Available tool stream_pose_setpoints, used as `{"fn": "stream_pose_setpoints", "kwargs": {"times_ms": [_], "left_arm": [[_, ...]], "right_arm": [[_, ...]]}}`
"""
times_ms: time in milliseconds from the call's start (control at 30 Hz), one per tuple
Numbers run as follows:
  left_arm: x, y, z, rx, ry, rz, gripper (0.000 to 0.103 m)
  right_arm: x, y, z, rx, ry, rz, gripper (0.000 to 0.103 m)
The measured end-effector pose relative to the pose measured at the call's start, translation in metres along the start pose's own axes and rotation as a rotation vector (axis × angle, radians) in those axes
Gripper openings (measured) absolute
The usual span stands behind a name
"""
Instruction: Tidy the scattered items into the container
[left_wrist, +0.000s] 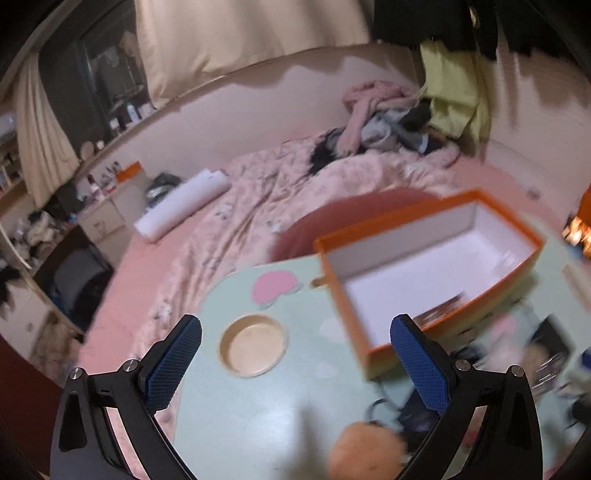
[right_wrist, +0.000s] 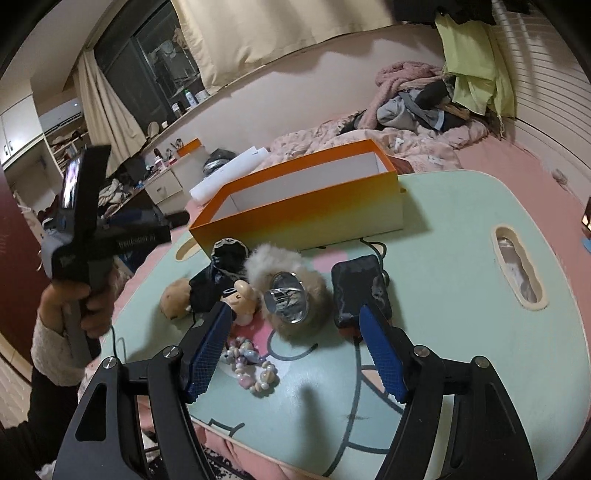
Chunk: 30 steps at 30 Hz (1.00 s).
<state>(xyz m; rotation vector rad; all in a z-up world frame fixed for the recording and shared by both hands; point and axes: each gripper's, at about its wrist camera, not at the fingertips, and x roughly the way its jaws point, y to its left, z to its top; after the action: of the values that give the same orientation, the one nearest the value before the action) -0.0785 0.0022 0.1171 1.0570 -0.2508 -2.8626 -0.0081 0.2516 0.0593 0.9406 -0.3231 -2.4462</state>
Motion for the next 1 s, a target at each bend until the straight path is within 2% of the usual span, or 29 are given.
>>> {"fn": "stream_pose_setpoints", "kwargs": {"times_ms": [33, 167, 233, 300, 333, 533, 600, 667, 933, 1000], "left_arm": [[-0.002, -0.004, 0.01, -0.009, 0.024, -0.065, 0.103], [0.017, -0.03, 0.046, -0.021, 0.183, -0.211, 0.103], [0.043, -0.042, 0.06, -0.076, 0.285, -0.236, 0.101], [0.068, -0.05, 0.066, -0.128, 0.366, -0.227, 0.09], [0.08, -0.055, 0.064, -0.154, 0.401, -0.217, 0.088], [0.117, -0.077, 0.038, -0.222, 0.519, -0.202, 0.085], [0.119, -0.085, 0.032, -0.185, 0.524, -0.14, 0.084], [0.118, -0.088, 0.031, -0.172, 0.523, -0.115, 0.084], [0.118, -0.087, 0.032, -0.167, 0.561, -0.106, 0.084], [0.127, -0.087, 0.035, -0.164, 0.59, -0.113, 0.08]], "right_arm": [[0.0, 0.003, -0.002, -0.006, -0.002, 0.0, 0.072], [0.002, 0.015, -0.008, -0.043, 0.009, 0.003, 0.072], [0.003, 0.017, -0.013, -0.048, 0.016, 0.018, 0.072], [0.005, 0.019, -0.017, -0.053, 0.026, 0.028, 0.072], [0.006, 0.019, -0.017, -0.058, 0.032, 0.03, 0.072], [0.001, 0.017, -0.02, -0.059, 0.018, 0.03, 0.072], [0.001, 0.016, -0.02, -0.053, 0.019, 0.034, 0.072], [0.003, 0.017, -0.021, -0.045, 0.03, 0.04, 0.072], [0.006, 0.017, -0.021, -0.031, 0.046, 0.043, 0.072], [0.006, 0.017, -0.021, -0.026, 0.046, 0.042, 0.072]]}}
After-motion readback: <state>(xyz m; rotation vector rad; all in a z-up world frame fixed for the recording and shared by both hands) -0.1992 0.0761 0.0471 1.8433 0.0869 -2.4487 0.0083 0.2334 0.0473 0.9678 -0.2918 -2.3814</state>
